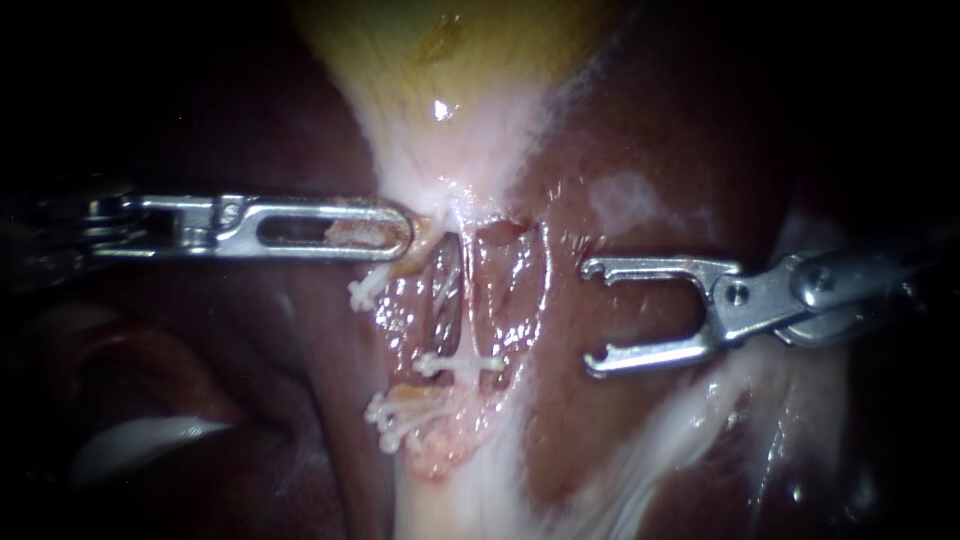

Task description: Going back first clip right tube

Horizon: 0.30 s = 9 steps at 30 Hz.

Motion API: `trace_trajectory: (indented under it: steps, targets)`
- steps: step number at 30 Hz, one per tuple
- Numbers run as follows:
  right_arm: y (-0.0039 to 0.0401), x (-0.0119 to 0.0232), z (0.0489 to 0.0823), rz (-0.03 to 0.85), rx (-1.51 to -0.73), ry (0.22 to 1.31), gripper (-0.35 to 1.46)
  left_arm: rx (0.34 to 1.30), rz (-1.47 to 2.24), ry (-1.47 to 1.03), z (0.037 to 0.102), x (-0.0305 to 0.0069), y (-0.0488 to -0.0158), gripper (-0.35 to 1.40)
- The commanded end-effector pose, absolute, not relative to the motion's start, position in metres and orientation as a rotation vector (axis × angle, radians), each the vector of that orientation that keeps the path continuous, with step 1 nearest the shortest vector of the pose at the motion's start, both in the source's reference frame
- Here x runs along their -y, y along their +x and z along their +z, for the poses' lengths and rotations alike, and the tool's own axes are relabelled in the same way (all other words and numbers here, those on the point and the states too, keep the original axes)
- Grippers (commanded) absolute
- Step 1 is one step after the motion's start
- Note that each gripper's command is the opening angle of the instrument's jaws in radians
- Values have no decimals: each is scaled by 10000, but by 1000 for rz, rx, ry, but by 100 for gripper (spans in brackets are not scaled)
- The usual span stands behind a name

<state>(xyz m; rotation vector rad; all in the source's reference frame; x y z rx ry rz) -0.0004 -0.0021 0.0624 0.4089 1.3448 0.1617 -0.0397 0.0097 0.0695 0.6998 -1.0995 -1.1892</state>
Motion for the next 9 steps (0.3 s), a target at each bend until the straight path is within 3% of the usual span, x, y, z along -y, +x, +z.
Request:
trace_trajectory:
  steps: [1,9]
  targets:
    - [-3,21,624,161,-1344,409,50,1100,-1188,701,695,-97,-397,-35]
    - [-3,22,623,161,-1344,410,50,1100,-1188,702,694,-97,-396,-35]
